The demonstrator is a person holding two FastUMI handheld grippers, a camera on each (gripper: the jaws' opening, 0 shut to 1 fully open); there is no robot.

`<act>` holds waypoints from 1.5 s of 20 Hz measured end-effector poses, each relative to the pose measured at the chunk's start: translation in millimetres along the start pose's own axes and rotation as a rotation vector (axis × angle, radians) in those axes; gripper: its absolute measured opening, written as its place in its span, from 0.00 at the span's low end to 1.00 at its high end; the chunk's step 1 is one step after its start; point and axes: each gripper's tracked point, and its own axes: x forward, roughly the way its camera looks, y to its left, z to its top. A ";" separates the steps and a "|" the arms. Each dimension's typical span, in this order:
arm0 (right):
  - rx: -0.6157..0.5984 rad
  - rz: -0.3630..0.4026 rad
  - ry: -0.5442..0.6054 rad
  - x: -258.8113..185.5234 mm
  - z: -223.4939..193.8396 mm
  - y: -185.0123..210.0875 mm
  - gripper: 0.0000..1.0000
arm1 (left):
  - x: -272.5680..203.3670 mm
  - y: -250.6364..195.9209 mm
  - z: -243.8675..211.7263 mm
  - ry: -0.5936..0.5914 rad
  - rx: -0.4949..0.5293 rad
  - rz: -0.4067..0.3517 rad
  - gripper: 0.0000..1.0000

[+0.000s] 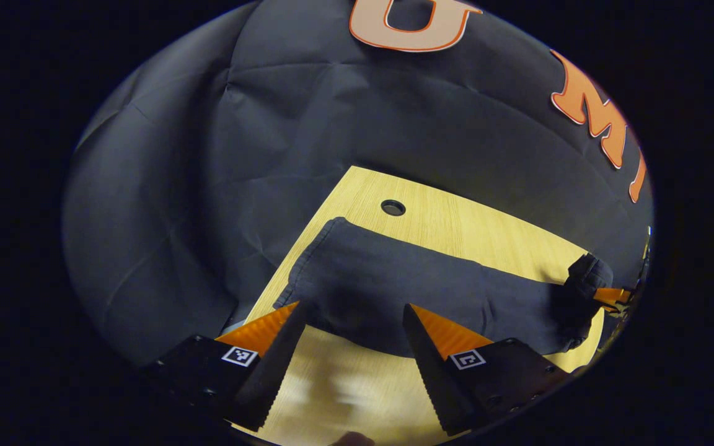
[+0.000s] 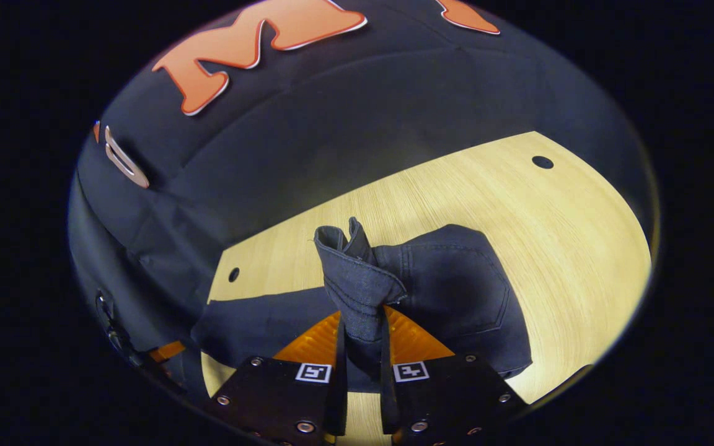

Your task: Grasp the waist and the cuffs of the jeans and fold them to make the two legs overlap; first hold the waist and fold one-third of the jeans toward the cuffs, then hold the cuffs and fold the remaining one-third in the same direction to finish folding.

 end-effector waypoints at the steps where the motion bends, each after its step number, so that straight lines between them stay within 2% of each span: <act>1: -0.019 -0.012 0.010 5.8 -7.7 2.4 0.22 | 1.2 0.4 0.2 0.002 -0.004 0.003 0.96; 4: -0.045 -0.029 0.004 21.5 -15.8 8.9 0.22 | 3.4 1.0 -1.1 0.012 -0.013 0.003 0.96; 8: -0.024 -0.044 0.060 24.2 -26.5 7.9 0.22 | 6.6 0.0 -0.3 0.022 -0.016 0.001 0.96; 11: 0.011 0.098 0.149 22.1 -53.9 42.4 0.70 | 8.7 -1.4 -0.2 0.035 -0.027 -0.006 0.96; 13: -0.016 0.071 0.120 24.0 -55.4 39.1 0.99 | 10.0 -0.6 -1.0 0.041 -0.033 -0.008 0.96; 16: -0.042 0.082 0.084 14.6 -45.2 40.8 0.99 | 11.1 -0.2 -2.0 0.062 -0.037 -0.016 0.96; 21: -0.068 0.076 -0.034 -25.0 -6.4 31.8 0.98 | 16.1 3.4 -2.2 0.094 -0.055 0.005 0.96; 22: -0.075 0.069 -0.054 -33.2 0.6 28.5 0.98 | 15.8 3.4 -3.0 0.107 -0.064 0.014 0.92; 23: -0.082 0.058 -0.071 -42.2 7.2 23.0 0.98 | 17.5 3.4 -4.0 0.121 -0.077 0.020 0.96; 30: -0.068 0.004 -0.187 -94.6 41.5 -14.7 0.98 | 30.3 13.5 -8.0 0.218 -0.208 0.003 0.96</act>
